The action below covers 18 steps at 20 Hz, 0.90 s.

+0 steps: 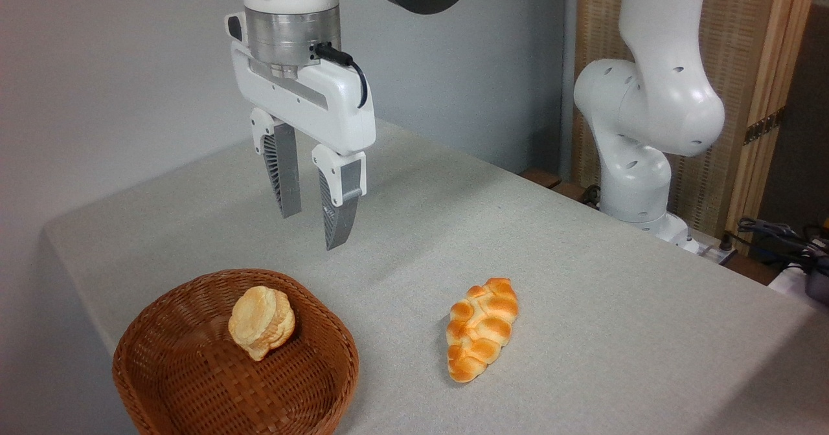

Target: Put bread into the basket

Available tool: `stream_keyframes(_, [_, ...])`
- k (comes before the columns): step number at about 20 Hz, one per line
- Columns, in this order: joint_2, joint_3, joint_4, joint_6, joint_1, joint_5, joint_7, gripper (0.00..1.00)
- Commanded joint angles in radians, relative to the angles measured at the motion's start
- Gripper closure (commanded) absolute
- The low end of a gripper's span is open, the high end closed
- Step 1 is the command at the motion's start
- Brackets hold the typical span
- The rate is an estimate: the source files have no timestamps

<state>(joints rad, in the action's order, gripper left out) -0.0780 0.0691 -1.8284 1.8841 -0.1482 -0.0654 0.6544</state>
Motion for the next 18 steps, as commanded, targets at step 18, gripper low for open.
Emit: stream_keyframes(18, [0.017,-0.005,0.02,-0.022,-0.005,-0.013,-0.007,0.0])
